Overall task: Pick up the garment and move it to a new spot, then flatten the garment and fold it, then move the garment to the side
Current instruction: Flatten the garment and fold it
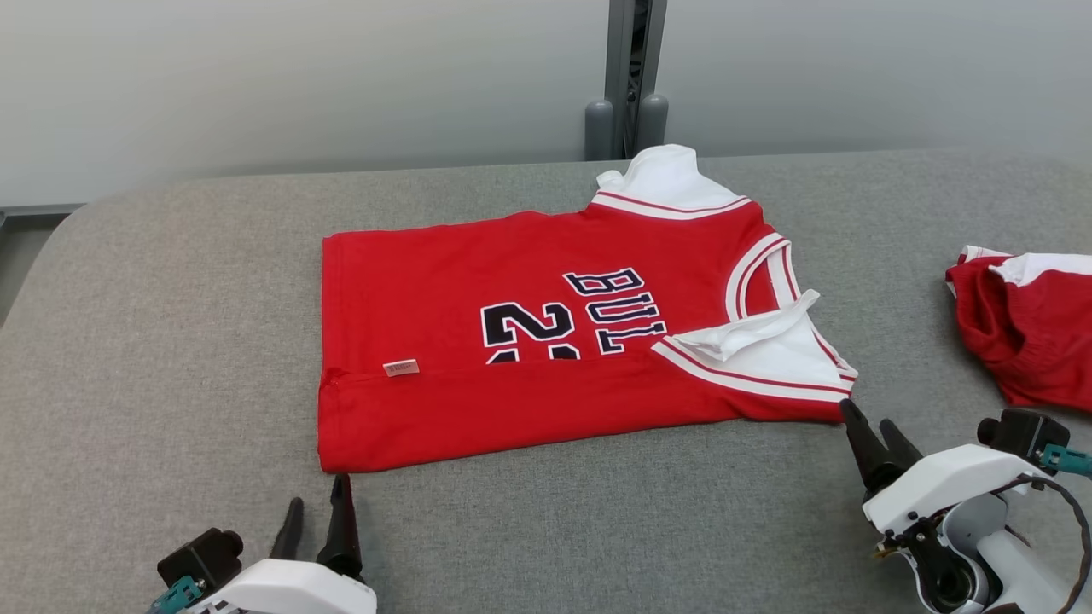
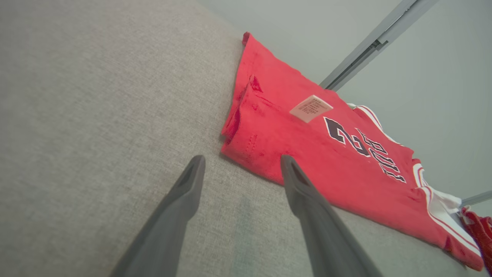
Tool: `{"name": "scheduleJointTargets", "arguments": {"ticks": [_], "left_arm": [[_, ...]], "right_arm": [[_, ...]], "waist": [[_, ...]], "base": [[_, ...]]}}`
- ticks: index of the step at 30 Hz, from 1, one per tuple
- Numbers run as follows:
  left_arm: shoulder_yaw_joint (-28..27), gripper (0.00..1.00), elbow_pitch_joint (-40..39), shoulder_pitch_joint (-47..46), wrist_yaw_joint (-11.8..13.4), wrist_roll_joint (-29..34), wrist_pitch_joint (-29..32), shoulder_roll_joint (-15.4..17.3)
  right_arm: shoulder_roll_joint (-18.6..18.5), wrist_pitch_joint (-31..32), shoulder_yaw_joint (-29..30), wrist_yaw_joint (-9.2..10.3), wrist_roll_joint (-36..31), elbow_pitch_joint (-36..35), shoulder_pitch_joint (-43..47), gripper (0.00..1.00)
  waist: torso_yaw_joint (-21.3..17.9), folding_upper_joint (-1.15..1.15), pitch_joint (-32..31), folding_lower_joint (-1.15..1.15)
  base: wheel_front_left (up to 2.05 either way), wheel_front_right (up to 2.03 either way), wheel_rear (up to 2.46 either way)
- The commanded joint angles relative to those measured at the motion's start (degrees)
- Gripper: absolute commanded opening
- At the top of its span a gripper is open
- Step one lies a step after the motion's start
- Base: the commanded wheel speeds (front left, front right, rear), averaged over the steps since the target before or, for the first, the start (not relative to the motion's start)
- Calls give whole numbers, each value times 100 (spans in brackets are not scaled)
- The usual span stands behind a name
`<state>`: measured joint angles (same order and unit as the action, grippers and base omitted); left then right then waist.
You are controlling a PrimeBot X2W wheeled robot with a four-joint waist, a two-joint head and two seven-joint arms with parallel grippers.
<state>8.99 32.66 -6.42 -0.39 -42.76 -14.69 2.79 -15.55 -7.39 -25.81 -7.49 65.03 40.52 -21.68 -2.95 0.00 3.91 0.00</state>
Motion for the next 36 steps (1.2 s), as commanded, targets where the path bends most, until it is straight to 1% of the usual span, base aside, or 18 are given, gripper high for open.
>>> {"name": "scheduleJointTargets", "arguments": {"ticks": [1,4,6,14,19,22,26,33,34,35,36], "left_arm": [[27,100,42,-80,-42,-160,14,30],[283,100,240,-292,-147,-930,141,26],[407,100,345,-407,-192,-1317,155,31],[714,100,775,-890,-391,-2451,122,22],[874,100,993,-1155,-545,-3126,138,-15],[997,100,1109,-1312,-607,-3371,141,-37],[1157,100,1284,-1536,-678,-3486,112,-47],[1332,100,1555,-1773,-714,-3645,57,-38],[1359,93,1582,-1798,-715,-3675,54,-38],[1383,75,1600,-1811,-718,-3697,52,-38],[1413,49,1617,-1829,-723,-3727,43,-41]], "right_arm": [[10,44,28,-1,46,31,39,100],[72,229,78,-1,214,97,-22,100],[124,332,122,-1,328,141,-87,100],[288,743,231,-1,793,251,-308,100],[349,857,248,0,964,369,-432,100],[356,898,268,0,1059,430,-518,100],[340,928,283,0,1147,499,-633,100],[315,894,275,0,1244,627,-819,100],[315,883,267,0,1244,639,-843,100],[314,875,256,0,1251,646,-862,100],[310,866,246,0,1259,646,-877,100]], "waist": [[6,0,22,0],[22,0,107,0],[29,0,168,0],[18,0,462,0],[24,0,616,0],[49,0,699,0],[95,0,798,0],[153,0,918,0],[159,0,932,0],[165,0,945,0],[169,0,962,0]], "base": [[0,0,0],[0,0,0],[0,0,0],[0,0,0],[0,0,0],[0,0,0],[0,0,0],[0,0,0],[0,0,0],[0,0,0],[0,0,0]]}}
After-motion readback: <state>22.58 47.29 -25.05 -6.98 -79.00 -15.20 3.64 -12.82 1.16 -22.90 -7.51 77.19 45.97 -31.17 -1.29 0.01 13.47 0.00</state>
